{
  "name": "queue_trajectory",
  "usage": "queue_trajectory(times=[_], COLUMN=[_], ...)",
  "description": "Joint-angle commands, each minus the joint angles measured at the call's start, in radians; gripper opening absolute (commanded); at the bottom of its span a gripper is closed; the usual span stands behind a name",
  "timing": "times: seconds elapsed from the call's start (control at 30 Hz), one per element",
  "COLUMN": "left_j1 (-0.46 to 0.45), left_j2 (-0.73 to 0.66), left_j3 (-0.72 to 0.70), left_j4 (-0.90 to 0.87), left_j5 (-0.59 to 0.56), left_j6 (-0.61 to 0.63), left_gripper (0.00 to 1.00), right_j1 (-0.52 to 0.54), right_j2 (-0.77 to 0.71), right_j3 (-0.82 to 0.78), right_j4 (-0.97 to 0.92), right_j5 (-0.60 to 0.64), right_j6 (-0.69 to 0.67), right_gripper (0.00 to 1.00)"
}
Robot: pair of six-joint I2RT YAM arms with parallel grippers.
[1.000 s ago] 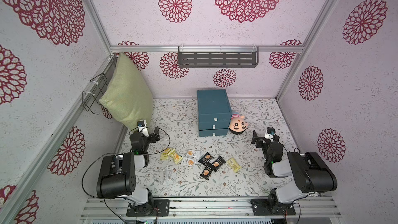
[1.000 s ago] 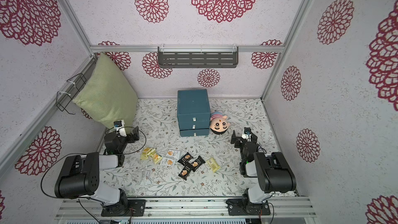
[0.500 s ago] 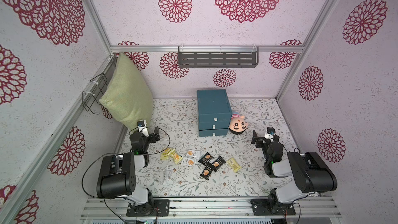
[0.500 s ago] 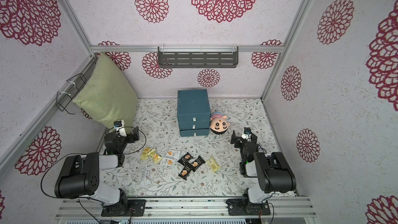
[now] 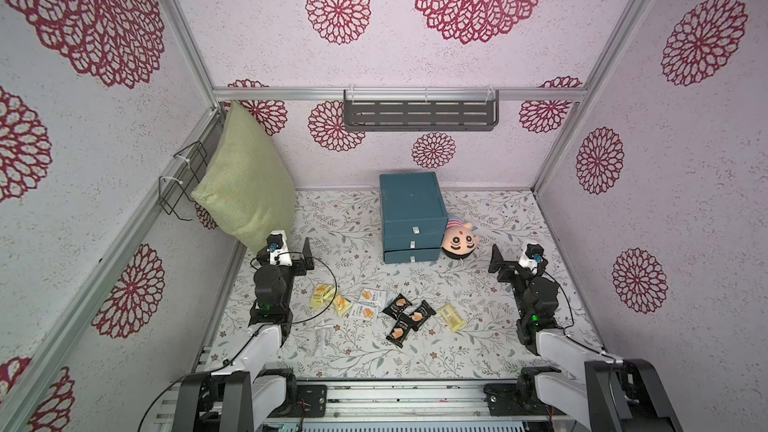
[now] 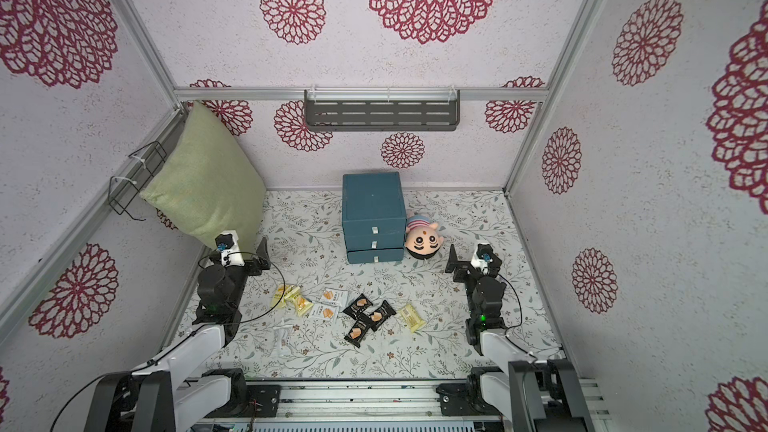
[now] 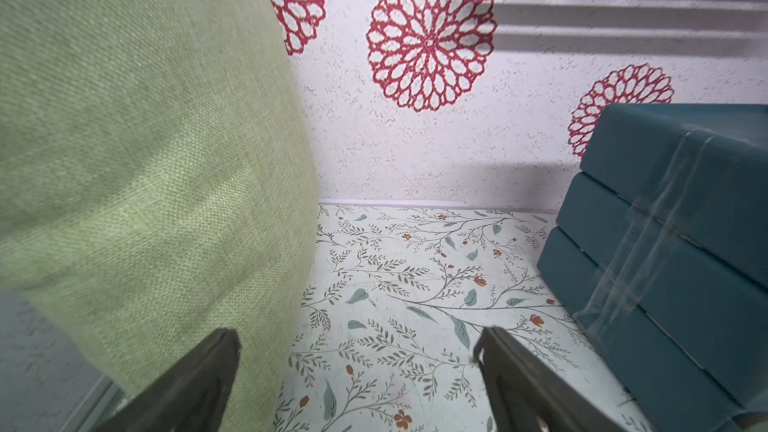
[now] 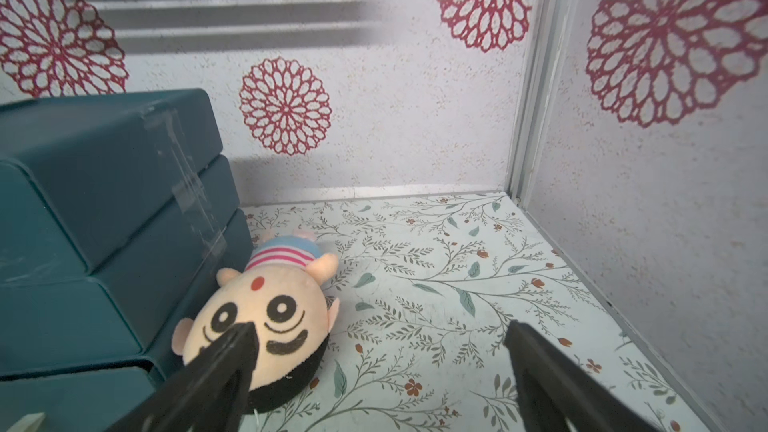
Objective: Place the cookies into the drawer by color
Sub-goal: Open the drawer in the storage box.
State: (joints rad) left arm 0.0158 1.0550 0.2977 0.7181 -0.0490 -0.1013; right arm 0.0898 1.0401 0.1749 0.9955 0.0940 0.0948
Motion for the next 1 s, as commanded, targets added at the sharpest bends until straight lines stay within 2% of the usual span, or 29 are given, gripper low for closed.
queue_trajectory(times=[0.0, 0.13, 0.33, 0.4, 0.53, 0.63, 0.7, 0.8, 0.9, 0.97], left_j1=[-0.014, -0.020, -0.025, -0.027, -0.027, -0.027, -0.027, -0.020, -0.017, -0.037], left_j2=[-0.087, -0.183, -0.320, -0.367, -0.430, -0.422, -0.402, -0.377, -0.329, -0.312], left_j3=[0.011, 0.064, 0.103, 0.103, 0.124, 0.140, 0.122, 0.078, 0.045, 0.038], left_j4=[-0.103, -0.265, -0.503, -0.559, -0.674, -0.699, -0.667, -0.674, -0.545, -0.496], left_j5=[0.008, 0.095, 0.193, 0.227, 0.290, 0.318, 0.302, 0.149, 0.204, 0.195], left_j6=[-0.092, -0.251, -0.440, -0.466, -0.457, -0.447, -0.526, -0.753, -0.803, -0.828], left_gripper=[0.97, 0.97, 0.97, 0.97, 0.97, 0.97, 0.97, 0.97, 0.97, 0.97], right_j1=[0.007, 0.008, 0.005, 0.004, 0.001, 0.001, 0.001, 0.000, 0.001, 0.001], right_j2=[-0.152, -0.303, -0.460, -0.502, -0.596, -0.647, -0.676, -0.690, -0.641, -0.584], right_j3=[0.014, 0.052, 0.065, 0.063, -0.008, -0.043, -0.062, -0.074, -0.066, -0.049], right_j4=[-0.176, -0.427, -0.725, -0.800, -0.762, -0.735, -0.738, -0.729, -0.696, -0.673], right_j5=[0.015, -0.031, -0.071, -0.070, -0.137, -0.163, -0.150, -0.161, -0.200, -0.246], right_j6=[0.159, 0.254, 0.281, 0.305, 0.342, 0.367, 0.391, 0.400, 0.413, 0.423], right_gripper=[0.99, 0.99, 0.99, 0.99, 0.99, 0.99, 0.99, 0.99, 0.99, 0.99])
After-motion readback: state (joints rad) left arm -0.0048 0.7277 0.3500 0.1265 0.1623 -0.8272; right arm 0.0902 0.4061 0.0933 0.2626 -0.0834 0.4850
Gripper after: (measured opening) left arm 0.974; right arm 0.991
